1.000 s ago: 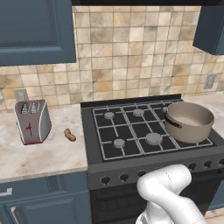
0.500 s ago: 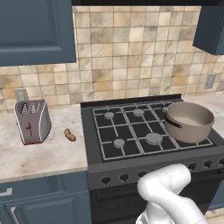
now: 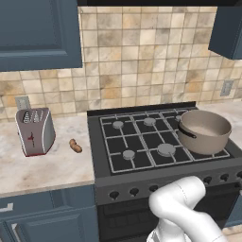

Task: Turn on the burner for the pot on the stove. Wait thirty seconds for the pot to heat up. Then add the potato to the pot.

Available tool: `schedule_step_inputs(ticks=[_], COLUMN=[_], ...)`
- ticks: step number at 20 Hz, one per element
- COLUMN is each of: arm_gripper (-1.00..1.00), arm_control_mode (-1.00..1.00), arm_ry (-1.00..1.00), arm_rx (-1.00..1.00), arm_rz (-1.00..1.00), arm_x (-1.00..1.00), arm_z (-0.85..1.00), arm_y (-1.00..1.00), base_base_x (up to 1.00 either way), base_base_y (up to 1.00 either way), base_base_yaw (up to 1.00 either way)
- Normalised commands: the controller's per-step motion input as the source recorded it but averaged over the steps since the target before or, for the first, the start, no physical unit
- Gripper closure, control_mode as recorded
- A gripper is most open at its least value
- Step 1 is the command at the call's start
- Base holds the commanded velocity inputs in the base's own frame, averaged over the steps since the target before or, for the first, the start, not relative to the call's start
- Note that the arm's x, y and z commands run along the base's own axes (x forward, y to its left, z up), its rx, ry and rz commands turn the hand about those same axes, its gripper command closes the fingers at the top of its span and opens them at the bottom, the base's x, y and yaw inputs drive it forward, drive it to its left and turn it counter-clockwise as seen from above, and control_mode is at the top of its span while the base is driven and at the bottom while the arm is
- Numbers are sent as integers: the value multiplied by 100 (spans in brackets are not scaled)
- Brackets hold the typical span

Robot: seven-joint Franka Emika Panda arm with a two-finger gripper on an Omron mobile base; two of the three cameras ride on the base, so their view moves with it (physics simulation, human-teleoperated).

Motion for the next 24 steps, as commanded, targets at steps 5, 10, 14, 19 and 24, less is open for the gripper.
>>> schedule_step_inputs(ticks=[5,10,14,19,24], arm_gripper=[-100,-100,-100,-100,-100], arm_control_mode=[-100,-100,-100,-100,-100], arm_ry=[-2,0,0,0,0], arm_rx=[0,0,0,1,1], arm_rz=[0,0,0,0,-1], arm_x=[15,11,26,22,14], arm_z=[-21,-32,-16,-2,-9], arm_y=[-2,0,-20,-34,-35], base_base_x=[0,0,0,0,0], base_base_y=[0,0,0,0,0], base_base_yaw=[0,0,0,0,0])
